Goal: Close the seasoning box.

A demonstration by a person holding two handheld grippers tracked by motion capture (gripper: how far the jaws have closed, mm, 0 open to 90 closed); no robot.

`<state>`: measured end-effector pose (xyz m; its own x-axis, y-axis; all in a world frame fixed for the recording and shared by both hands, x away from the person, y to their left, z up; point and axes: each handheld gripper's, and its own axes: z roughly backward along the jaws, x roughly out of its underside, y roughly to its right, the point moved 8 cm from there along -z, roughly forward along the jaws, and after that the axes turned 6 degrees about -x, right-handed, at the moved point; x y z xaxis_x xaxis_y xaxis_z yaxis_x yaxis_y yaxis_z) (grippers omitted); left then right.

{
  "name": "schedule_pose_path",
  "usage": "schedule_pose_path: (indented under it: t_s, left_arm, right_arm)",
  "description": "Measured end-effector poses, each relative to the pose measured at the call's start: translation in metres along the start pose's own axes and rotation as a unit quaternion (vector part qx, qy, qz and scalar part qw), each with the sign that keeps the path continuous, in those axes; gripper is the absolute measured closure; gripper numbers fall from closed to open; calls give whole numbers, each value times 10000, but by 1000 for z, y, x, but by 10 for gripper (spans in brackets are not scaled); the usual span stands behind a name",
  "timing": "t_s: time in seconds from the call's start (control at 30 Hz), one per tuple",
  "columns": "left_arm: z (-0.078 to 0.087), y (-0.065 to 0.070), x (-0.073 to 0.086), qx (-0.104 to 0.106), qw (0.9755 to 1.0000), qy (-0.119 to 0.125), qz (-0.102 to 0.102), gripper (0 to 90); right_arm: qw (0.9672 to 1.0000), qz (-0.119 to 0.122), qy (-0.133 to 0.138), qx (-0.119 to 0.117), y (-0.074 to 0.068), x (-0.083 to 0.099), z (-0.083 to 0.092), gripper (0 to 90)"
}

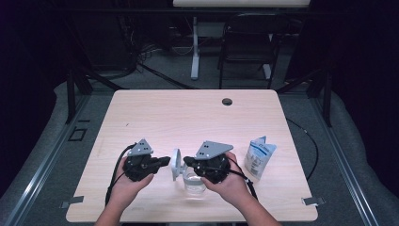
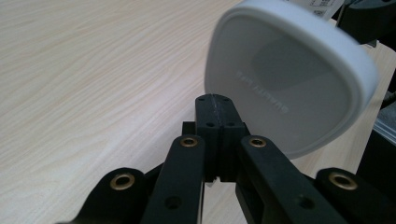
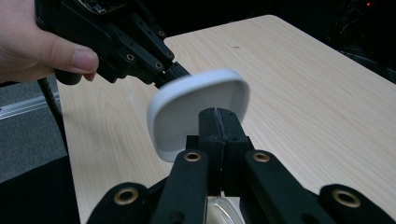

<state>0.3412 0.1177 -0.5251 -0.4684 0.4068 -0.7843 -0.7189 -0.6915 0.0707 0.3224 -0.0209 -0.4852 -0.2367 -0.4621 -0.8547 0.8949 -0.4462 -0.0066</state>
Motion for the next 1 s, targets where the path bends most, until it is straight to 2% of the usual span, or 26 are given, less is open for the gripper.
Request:
schedule_pose_path:
  t_s: [0.2,0.3,0.47,0.6,0.93,1.0]
  left_arm:
    - [2,-4,2,-19,10000,-10,23,900]
    - [2,-5,1,-23,9999,40,97,884]
    - [3,-10,2,-23,9998,53,186,835]
    - [4,-14,2,-114,9995,111,265,783]
    - [4,-21,2,-258,9991,165,283,664]
    - [4,-22,3,-258,9991,151,307,642]
  right_arm:
    - [10000,29,-10,9,0,-1,-1,885]
    - [10000,12,-23,42,0,1,0,864]
    - [9999,-17,30,152,4,2,5,813]
    - [9997,-55,80,203,8,3,9,768]
    - [9994,-142,78,303,12,14,19,674]
    - [9991,-226,92,338,15,20,24,656]
